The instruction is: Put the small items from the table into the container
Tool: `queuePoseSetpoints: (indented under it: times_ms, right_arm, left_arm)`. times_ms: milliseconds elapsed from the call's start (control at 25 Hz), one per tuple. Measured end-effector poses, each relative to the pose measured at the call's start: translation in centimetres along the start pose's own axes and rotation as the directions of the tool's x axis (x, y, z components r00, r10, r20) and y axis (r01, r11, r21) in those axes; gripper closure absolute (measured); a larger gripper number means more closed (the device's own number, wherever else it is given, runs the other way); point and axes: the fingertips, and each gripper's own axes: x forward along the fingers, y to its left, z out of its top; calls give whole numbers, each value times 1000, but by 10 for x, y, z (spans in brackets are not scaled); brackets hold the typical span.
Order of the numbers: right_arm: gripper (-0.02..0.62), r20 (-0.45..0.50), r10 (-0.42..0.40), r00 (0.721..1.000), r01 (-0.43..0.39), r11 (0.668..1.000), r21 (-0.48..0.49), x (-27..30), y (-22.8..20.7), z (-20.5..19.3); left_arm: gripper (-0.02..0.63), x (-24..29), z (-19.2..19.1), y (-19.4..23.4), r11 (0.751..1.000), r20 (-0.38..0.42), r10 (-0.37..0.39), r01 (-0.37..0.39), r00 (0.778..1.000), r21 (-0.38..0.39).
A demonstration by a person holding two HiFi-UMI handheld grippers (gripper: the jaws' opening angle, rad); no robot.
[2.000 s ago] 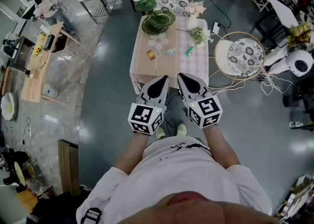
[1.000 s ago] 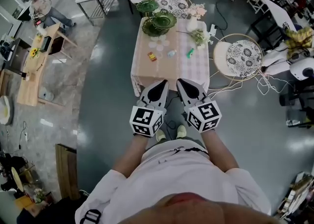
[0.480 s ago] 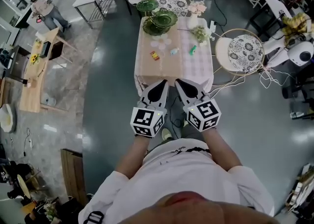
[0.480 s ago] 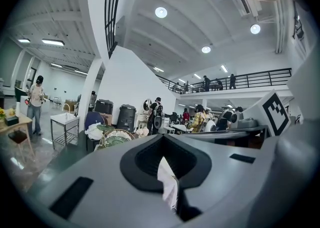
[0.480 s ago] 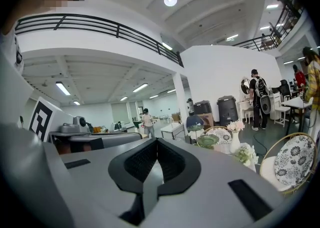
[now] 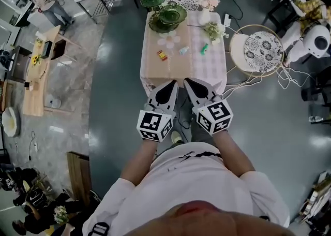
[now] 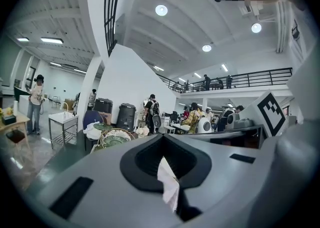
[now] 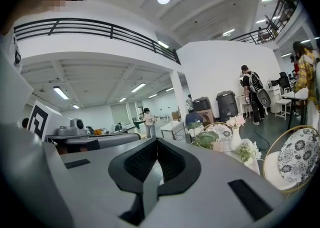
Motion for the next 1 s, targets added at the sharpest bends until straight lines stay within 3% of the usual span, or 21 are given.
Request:
queuePoseSetpoints:
  times_ms: [240, 640, 1000]
  right_arm:
    - [584, -16, 10, 1000, -9, 999, 37, 24, -56, 1]
    - [584, -39, 24, 999, -23, 999, 36, 63, -168, 14]
    - [583, -55, 23, 998, -20, 999, 47, 87, -219, 1]
  left_arm:
    - [598, 56, -9, 7, 999, 2, -30, 30, 1000, -21]
    - [598, 168, -15, 27, 998, -2, 59, -59, 998, -5]
    - [598, 226, -30, 37, 996, -27, 85, -85, 996, -19]
